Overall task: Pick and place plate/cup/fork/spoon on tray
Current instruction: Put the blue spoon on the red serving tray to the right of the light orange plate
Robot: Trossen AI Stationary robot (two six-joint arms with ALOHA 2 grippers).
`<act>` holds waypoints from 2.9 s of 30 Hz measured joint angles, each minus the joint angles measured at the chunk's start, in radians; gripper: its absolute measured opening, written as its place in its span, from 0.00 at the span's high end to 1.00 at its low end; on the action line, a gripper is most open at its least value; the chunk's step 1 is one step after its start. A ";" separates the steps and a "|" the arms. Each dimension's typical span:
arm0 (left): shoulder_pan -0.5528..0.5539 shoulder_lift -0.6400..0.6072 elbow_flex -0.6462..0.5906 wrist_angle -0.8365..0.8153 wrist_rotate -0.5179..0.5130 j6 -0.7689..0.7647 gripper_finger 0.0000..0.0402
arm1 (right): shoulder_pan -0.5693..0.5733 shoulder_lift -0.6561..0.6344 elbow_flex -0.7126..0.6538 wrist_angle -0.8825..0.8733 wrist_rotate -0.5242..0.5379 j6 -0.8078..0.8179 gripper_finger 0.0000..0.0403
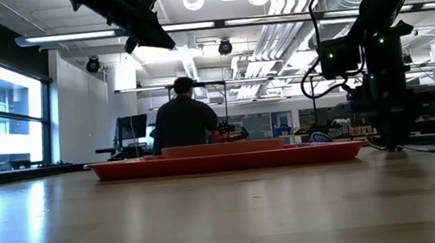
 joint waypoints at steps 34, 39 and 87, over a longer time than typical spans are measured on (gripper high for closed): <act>0.000 0.000 0.000 -0.001 0.002 0.001 0.93 | 0.001 -0.045 0.402 -0.060 0.133 0.063 1.00; 0.000 0.000 0.000 -0.001 0.002 0.001 0.93 | 0.001 -0.045 0.490 -0.012 0.190 0.046 1.00; 0.000 0.000 0.000 -0.002 0.002 0.002 0.93 | 0.133 0.387 0.528 0.038 0.009 0.214 1.00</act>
